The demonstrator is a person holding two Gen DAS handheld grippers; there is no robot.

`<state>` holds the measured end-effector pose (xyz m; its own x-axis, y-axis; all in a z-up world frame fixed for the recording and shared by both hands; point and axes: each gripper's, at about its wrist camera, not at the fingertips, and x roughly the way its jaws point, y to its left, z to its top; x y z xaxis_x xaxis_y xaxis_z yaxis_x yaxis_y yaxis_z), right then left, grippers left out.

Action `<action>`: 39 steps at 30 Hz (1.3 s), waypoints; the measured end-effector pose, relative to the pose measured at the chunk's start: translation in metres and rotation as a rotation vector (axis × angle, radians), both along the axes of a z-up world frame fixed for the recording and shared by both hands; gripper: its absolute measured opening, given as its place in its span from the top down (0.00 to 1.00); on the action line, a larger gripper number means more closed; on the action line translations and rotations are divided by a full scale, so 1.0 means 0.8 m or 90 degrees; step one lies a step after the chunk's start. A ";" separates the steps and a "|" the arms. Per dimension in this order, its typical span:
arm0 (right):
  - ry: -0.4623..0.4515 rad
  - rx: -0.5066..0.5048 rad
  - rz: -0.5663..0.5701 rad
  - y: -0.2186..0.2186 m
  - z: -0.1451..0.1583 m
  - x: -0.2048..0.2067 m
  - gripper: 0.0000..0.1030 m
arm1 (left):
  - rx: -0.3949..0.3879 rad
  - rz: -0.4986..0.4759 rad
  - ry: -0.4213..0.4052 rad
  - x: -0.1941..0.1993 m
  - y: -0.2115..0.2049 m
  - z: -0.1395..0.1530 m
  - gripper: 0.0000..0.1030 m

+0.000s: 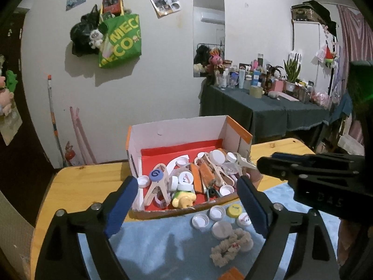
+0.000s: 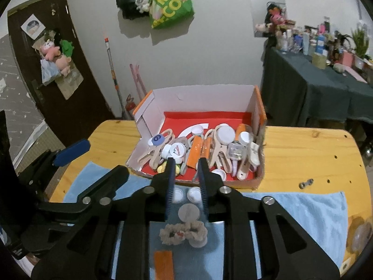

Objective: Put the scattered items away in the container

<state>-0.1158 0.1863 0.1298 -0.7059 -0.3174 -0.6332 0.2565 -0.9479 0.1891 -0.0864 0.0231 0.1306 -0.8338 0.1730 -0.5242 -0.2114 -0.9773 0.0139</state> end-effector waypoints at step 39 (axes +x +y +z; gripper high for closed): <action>0.046 0.065 -0.083 0.016 -0.129 0.145 0.16 | 0.032 0.054 -0.075 0.119 -0.021 -0.136 0.00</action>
